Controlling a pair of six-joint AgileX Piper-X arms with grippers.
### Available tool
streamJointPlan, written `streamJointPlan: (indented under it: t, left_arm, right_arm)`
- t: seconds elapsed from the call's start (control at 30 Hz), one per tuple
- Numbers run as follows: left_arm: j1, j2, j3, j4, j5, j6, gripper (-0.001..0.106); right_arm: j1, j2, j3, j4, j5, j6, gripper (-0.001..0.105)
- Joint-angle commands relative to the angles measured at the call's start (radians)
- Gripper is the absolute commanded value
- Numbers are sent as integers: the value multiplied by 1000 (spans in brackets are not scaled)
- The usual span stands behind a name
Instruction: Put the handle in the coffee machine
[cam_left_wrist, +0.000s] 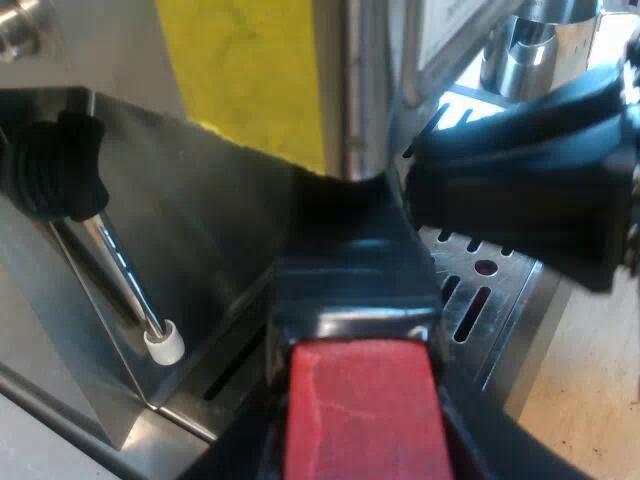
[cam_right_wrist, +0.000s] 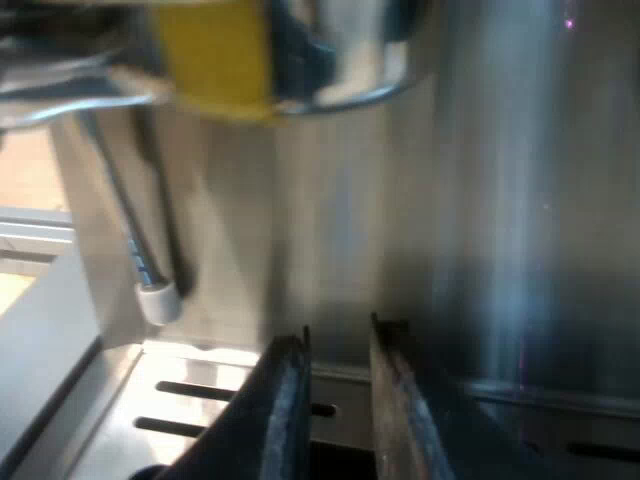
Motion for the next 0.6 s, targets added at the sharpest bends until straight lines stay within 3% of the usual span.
streamJointPlan:
  t: [0.03,0.07,0.2,0.6]
  left_arm:
    - [18,-47,-48,-101,171,-3,0]
    - [18,-47,-48,-101,171,-3,0]
    - [18,-47,-48,-101,168,-3,0]
    - [18,-47,-48,-101,163,-3,0]
  right_arm:
    - [-1,43,4,-130,-4,-48,19]
    - [-1,81,-1,-234,12,-85,19]
    - [-1,154,-48,-340,17,-191,19]
    - [-1,266,-203,-433,147,-248,19]
